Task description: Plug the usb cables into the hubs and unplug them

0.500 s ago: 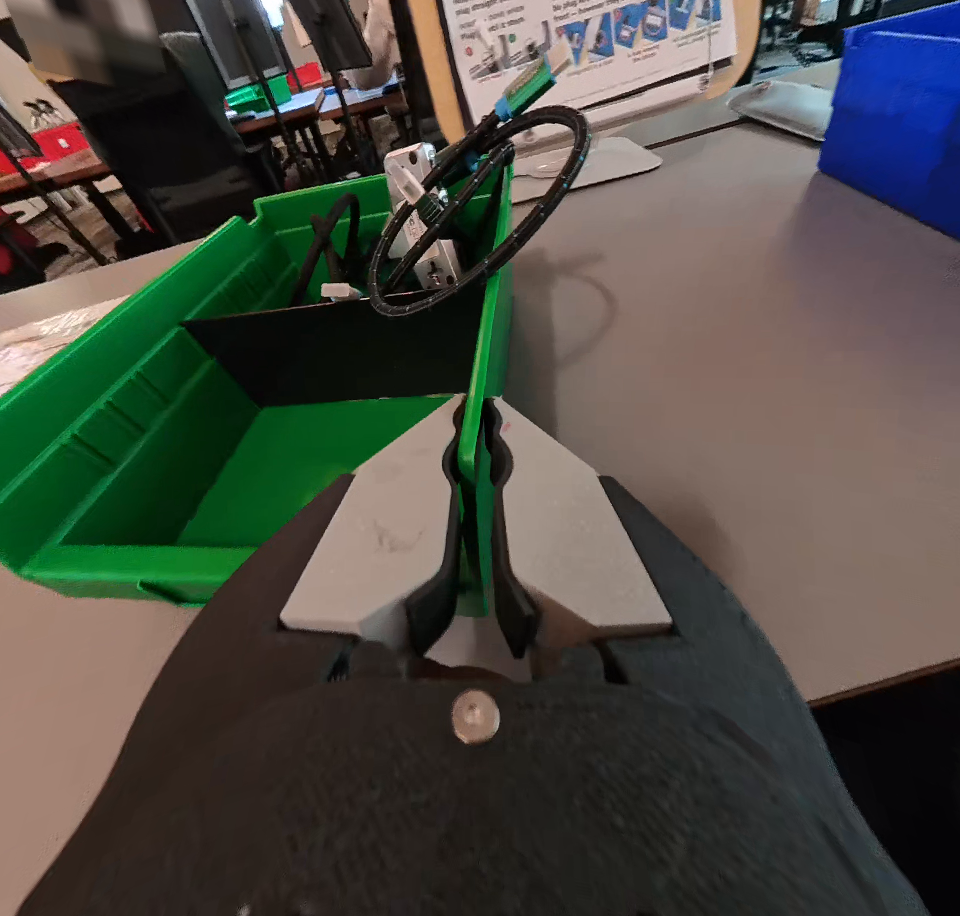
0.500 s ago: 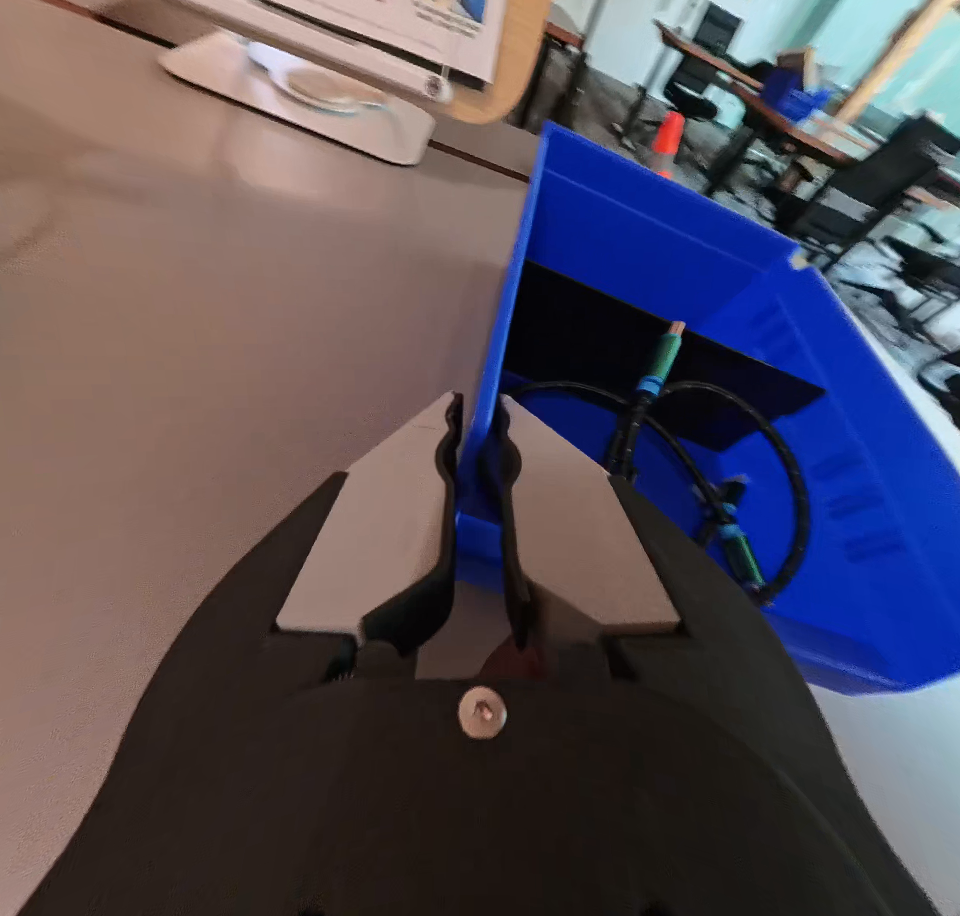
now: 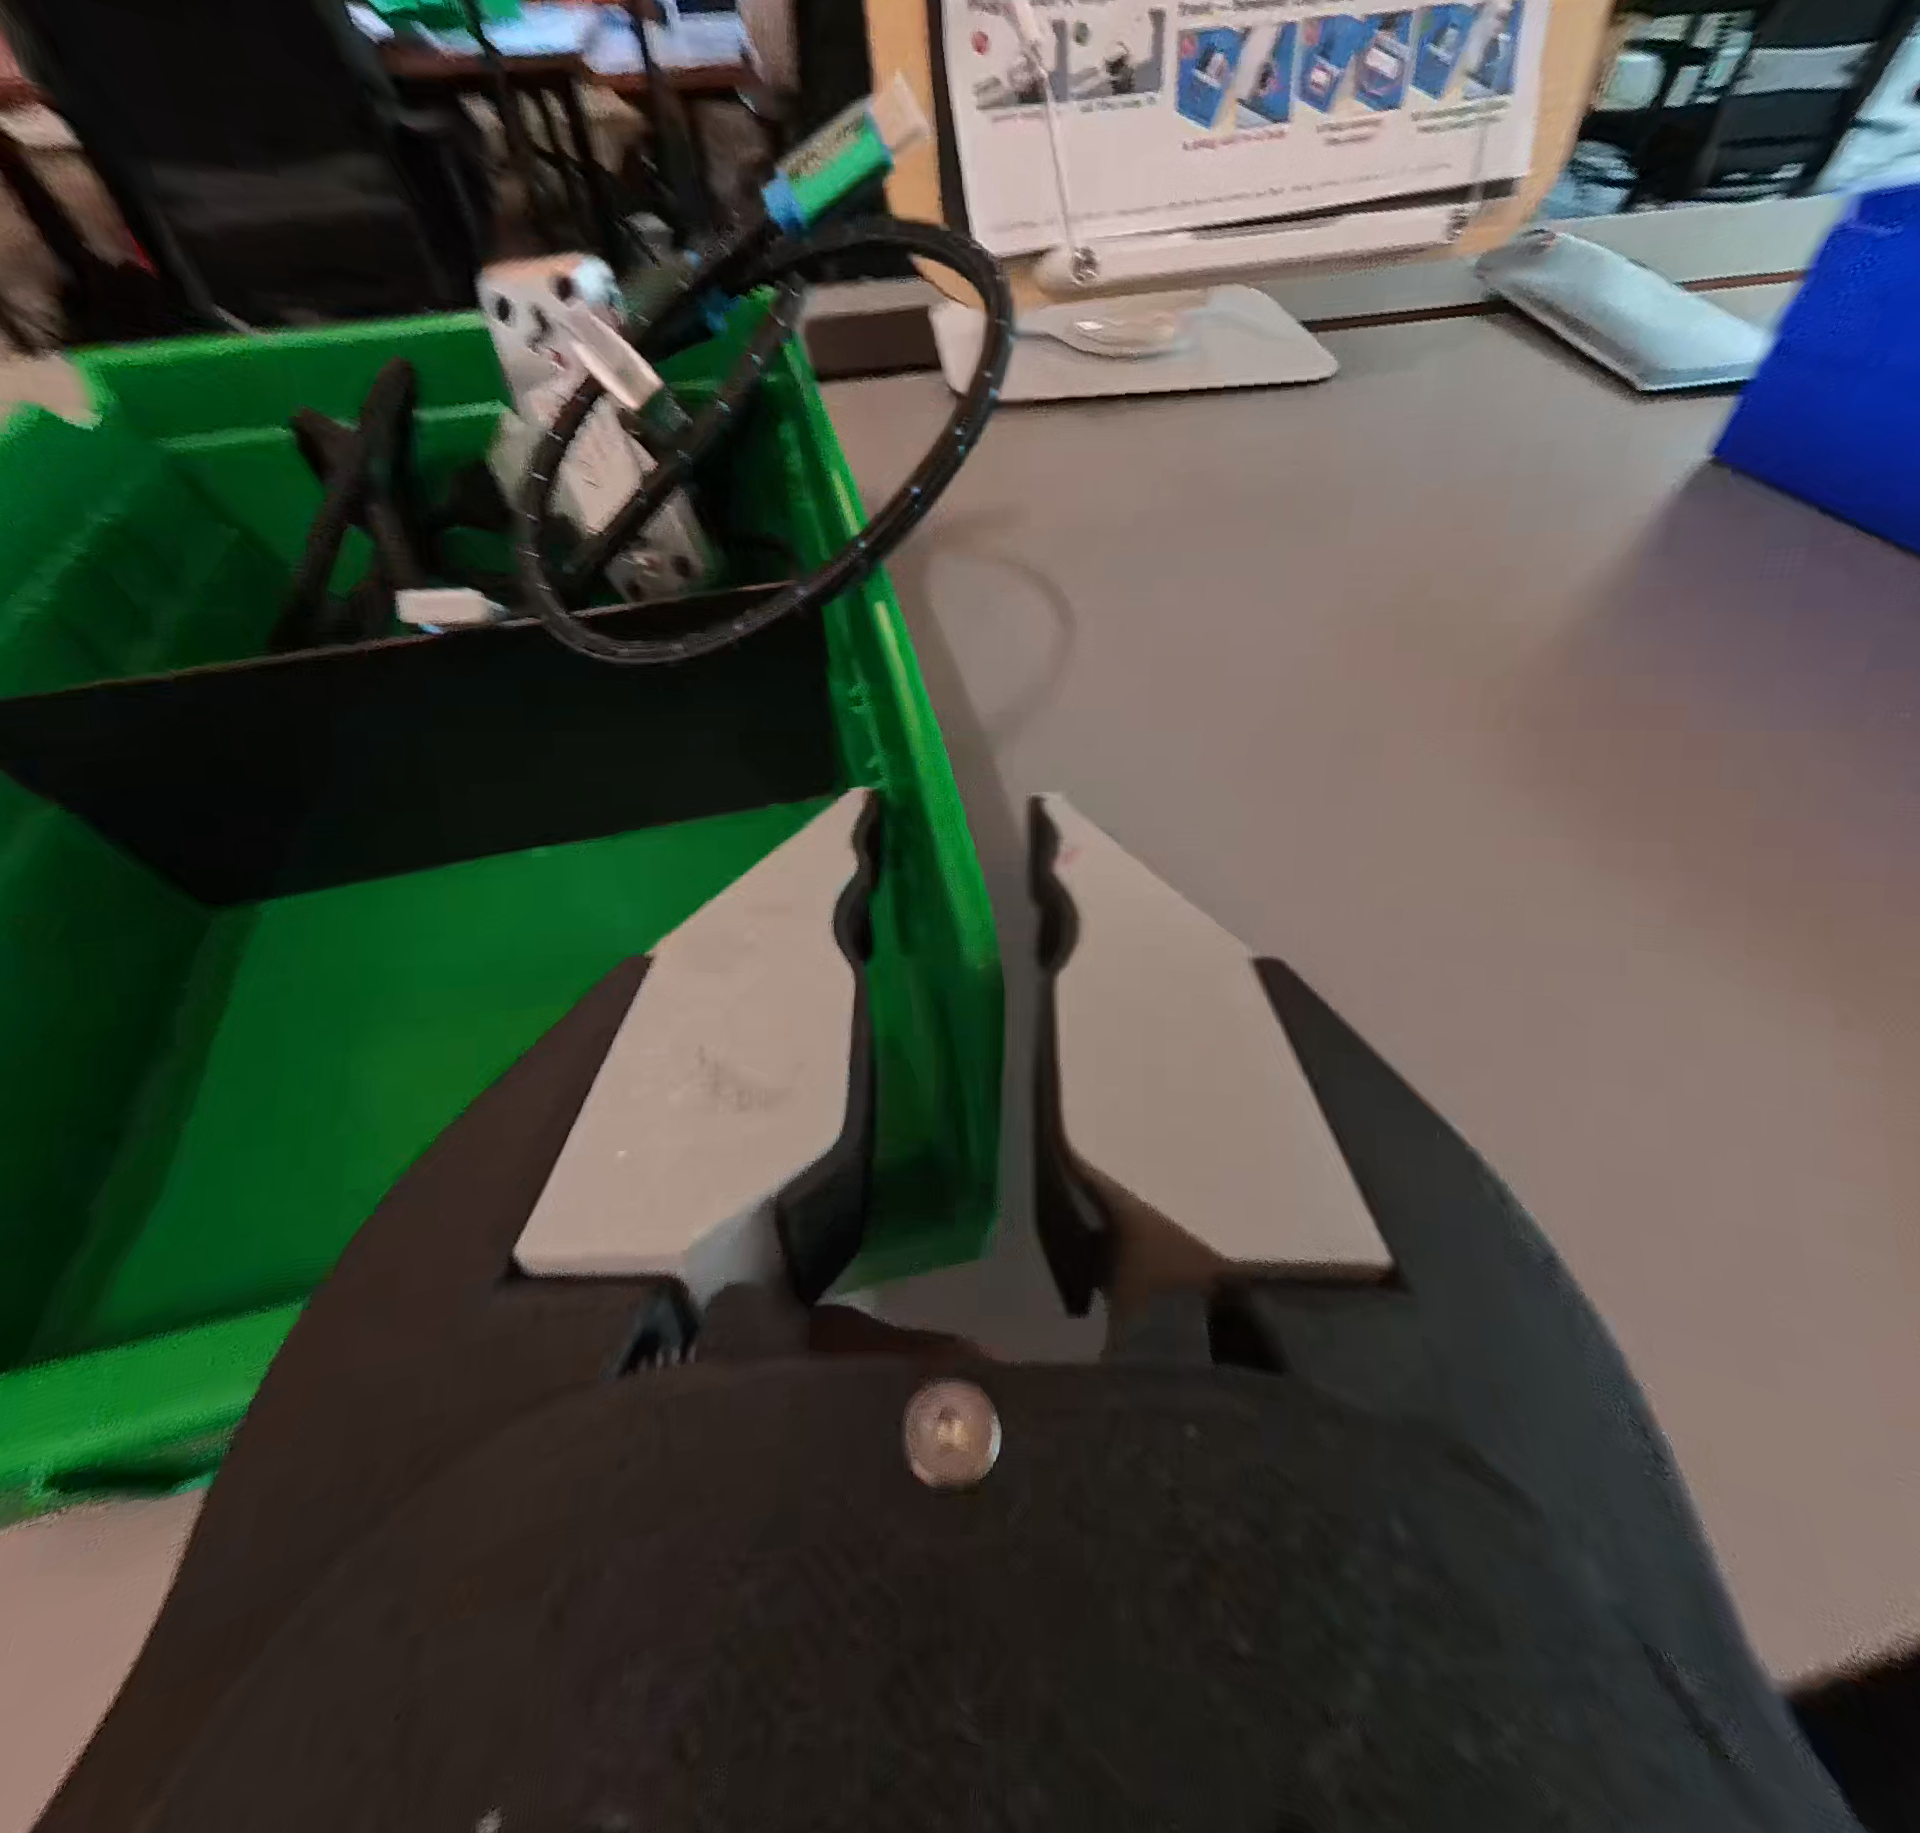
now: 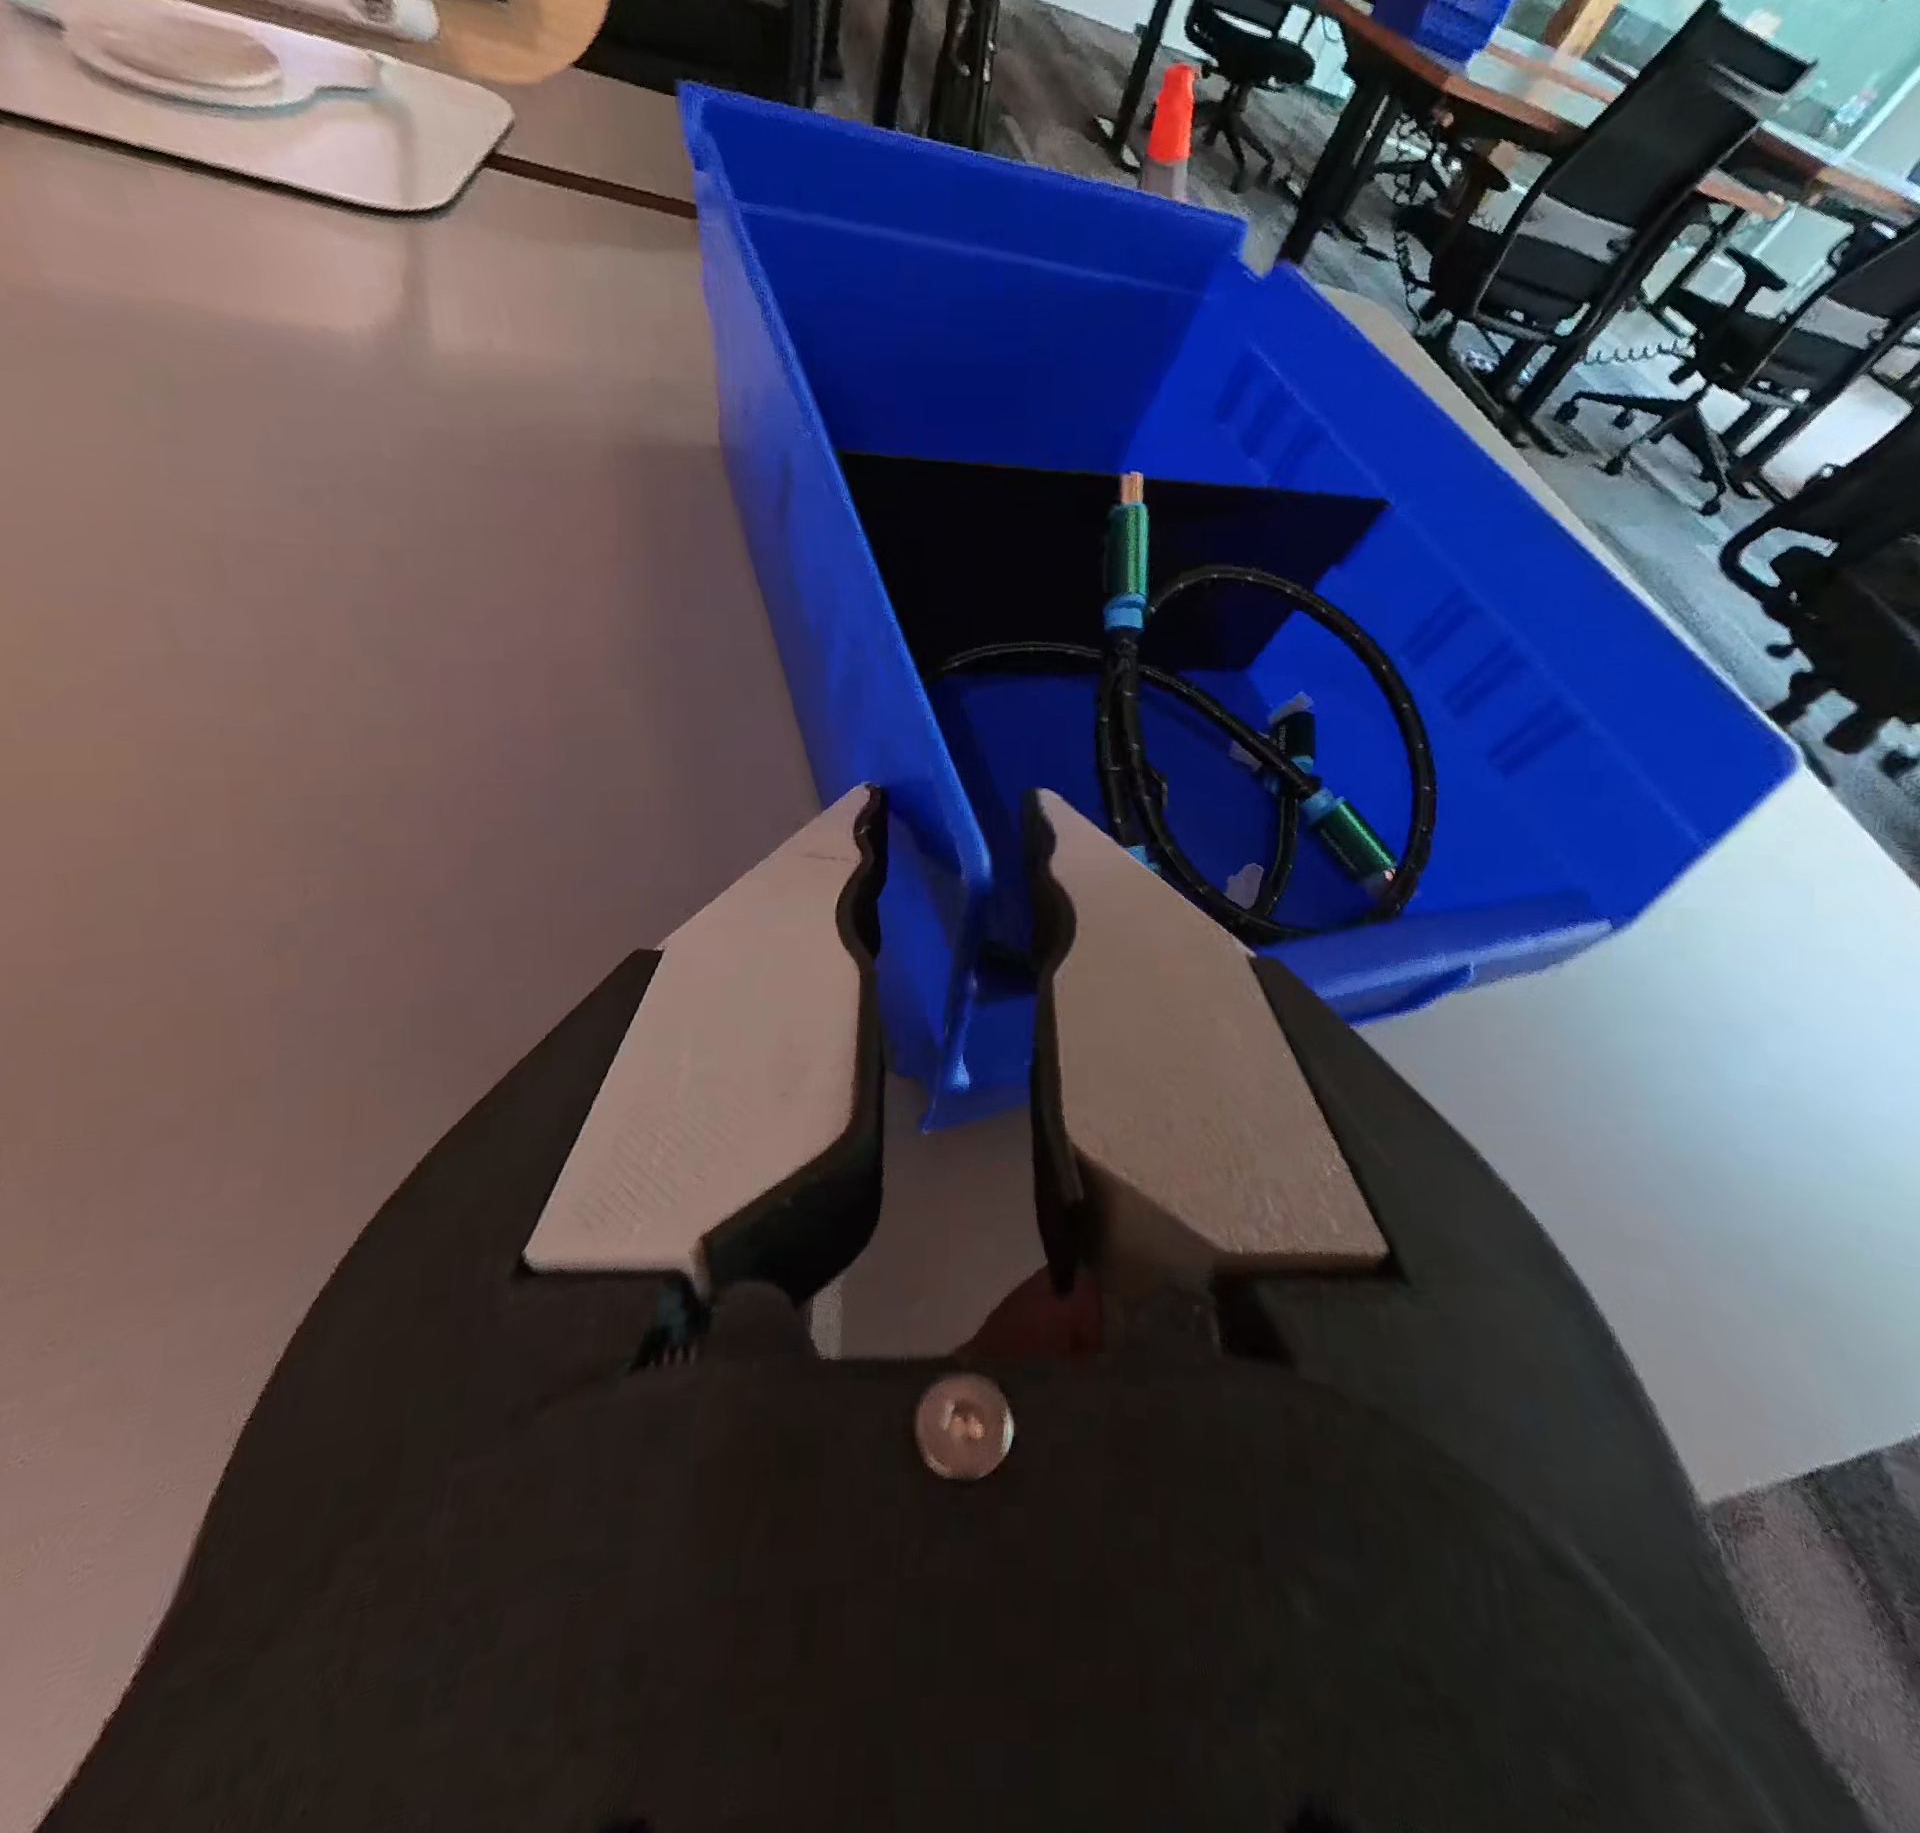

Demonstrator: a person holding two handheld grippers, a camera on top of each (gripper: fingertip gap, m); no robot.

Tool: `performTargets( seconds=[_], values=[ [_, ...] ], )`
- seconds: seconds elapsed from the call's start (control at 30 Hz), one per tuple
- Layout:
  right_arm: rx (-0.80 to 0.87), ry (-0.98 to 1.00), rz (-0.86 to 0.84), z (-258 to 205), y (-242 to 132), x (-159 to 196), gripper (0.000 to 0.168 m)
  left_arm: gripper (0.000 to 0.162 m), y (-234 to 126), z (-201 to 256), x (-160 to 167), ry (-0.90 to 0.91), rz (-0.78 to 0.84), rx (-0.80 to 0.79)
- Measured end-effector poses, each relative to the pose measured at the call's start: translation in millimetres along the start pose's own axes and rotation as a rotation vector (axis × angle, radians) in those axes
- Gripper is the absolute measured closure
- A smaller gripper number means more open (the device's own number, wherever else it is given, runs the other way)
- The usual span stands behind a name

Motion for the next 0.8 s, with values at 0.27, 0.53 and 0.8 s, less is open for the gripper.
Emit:
performTargets(
  seconds=[0.27, 0.53, 0.8],
  values=[
    [-0.238, 0.058, 0.150, -24.9, -52.2, -34.3, 0.123, 0.094, -49.3, 46.0, -25.1, 0.037, 0.041, 0.244],
    [-0.430, -0.057, 0.155, -102.4, -27.5, -55.8, 0.104, 0.096, 2.7, 117.1, -24.7, 0.117, -0.003, 0.405],
    [-0.660, -0.030, 0.038, -156.0, 6.9, -37.8, 0.101, 0.097, 66.9, 149.9, -3.5, 0.170, -0.072, 0.446]
  ],
)
Point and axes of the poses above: each gripper's, where its closed fingertips meet, y out along the fingers, x out of its underside, z = x × y across the jaws, the point moved 4 cm from there along -y, back along the fingers, and after that the axes turned 7 degrees about z, right-handed, at the moved point
